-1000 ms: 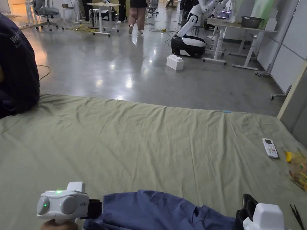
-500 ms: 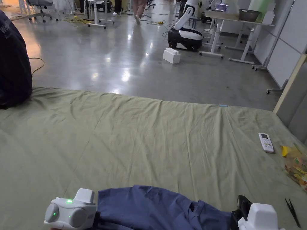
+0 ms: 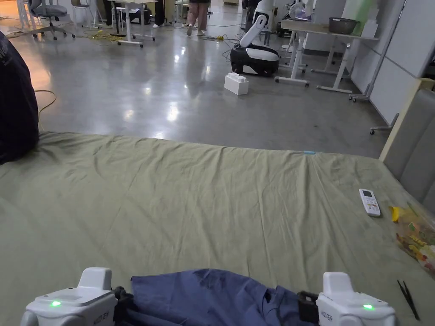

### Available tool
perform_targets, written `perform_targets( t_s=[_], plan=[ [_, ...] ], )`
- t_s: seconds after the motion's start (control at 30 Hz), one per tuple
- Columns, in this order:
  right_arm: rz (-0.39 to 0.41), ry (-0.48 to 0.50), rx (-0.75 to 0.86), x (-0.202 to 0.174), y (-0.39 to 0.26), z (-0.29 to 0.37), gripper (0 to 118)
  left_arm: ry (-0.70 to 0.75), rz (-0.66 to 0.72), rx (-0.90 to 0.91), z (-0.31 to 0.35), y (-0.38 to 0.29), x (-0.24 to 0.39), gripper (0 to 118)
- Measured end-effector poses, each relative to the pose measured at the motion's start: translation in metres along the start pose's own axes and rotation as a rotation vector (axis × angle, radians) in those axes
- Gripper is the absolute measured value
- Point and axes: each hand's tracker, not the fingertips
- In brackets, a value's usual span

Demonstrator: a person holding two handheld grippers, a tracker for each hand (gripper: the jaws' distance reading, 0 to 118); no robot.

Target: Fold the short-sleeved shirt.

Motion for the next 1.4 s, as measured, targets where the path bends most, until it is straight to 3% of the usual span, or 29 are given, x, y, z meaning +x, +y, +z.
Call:
perform_targets(
  t_s=[0.13,0.2,0.23,0.27,0.3,0.5,0.77,1.13,1.17,1.4],
  plan=[
    [0.088,0.001,-0.164,-0.001,-0.022,-0.045,72,0.007,0.023,-0.011,-0.004,-0.011,-0.004,5],
    [0.026,0.061,-0.089,0.002,-0.029,-0.044,58,0.008,0.033,-0.022,-0.006,-0.015,-0.008,5],
    [-0.014,0.050,-0.075,0.002,-0.027,-0.035,46,0.011,0.035,-0.022,-0.006,-0.017,-0.009,5],
    [-0.033,0.055,-0.076,0.001,-0.026,-0.030,12,0.015,0.036,-0.020,-0.005,-0.018,-0.010,5],
    [-0.035,0.063,-0.055,0.001,-0.026,-0.025,2,0.016,0.037,-0.018,-0.003,-0.018,-0.009,5],
    [0.071,0.018,0.063,-0.005,-0.022,-0.009,2,0.007,0.033,0.035,0.011,-0.008,-0.009,5],
    [0.017,-0.053,0.305,0.006,0.018,0.080,2,0.032,0.005,0.208,0.070,0.032,-0.002,5],
    [0.073,-0.151,0.625,0.031,0.077,0.187,2,0.120,-0.003,0.427,0.175,0.109,-0.035,5],
    [0.031,-0.144,0.604,0.036,0.082,0.189,2,0.134,-0.002,0.444,0.183,0.115,-0.040,5],
    [-0.002,-0.193,0.694,0.056,0.121,0.235,2,0.222,0.009,0.513,0.222,0.159,-0.077,5]
  ],
)
